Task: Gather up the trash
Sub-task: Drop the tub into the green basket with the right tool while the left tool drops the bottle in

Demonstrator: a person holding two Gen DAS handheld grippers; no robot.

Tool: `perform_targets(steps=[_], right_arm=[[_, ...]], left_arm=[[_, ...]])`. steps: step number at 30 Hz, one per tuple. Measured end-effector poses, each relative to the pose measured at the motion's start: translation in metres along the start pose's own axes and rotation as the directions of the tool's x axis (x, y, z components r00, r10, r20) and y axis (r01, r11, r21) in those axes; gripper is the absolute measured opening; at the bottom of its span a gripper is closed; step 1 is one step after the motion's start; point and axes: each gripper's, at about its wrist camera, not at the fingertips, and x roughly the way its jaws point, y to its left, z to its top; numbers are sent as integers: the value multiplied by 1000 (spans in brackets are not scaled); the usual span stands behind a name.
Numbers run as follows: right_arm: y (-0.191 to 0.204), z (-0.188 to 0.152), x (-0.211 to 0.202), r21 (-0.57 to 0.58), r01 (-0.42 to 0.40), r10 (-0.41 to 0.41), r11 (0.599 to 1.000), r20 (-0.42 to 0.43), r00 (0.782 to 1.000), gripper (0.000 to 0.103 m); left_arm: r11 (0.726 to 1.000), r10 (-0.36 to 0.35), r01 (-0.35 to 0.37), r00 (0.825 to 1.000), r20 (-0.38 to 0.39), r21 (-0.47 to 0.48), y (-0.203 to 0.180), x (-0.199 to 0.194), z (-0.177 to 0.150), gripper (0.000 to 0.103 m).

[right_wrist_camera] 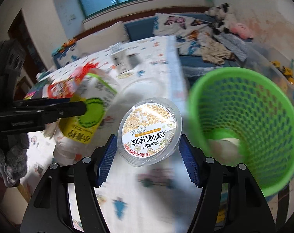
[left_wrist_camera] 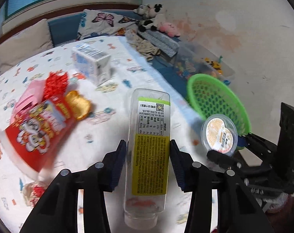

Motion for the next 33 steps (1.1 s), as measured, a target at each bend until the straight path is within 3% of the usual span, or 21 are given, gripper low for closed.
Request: perform_targets(steps=[11, 16, 23, 33], right_arm=[[-108, -3, -25, 129, 181, -183, 975, 2, 983, 65], [-137, -7, -19, 164, 200, -201, 966, -12, 980, 65], [-158, -16, -9, 198, 201, -199, 959, -30, 979, 66], [-163, -20, -6, 204, 228, -228, 952, -22, 973, 71]], left_arm=[[991, -108, 107, 994, 10, 85, -62, 13, 39, 43], [979, -164, 160, 986, 17, 128, -89, 22, 65, 43], [962, -217, 208, 976, 32, 176, -118, 33, 97, 43], [955, -237, 231, 972, 6, 184, -140, 66, 117, 43]])
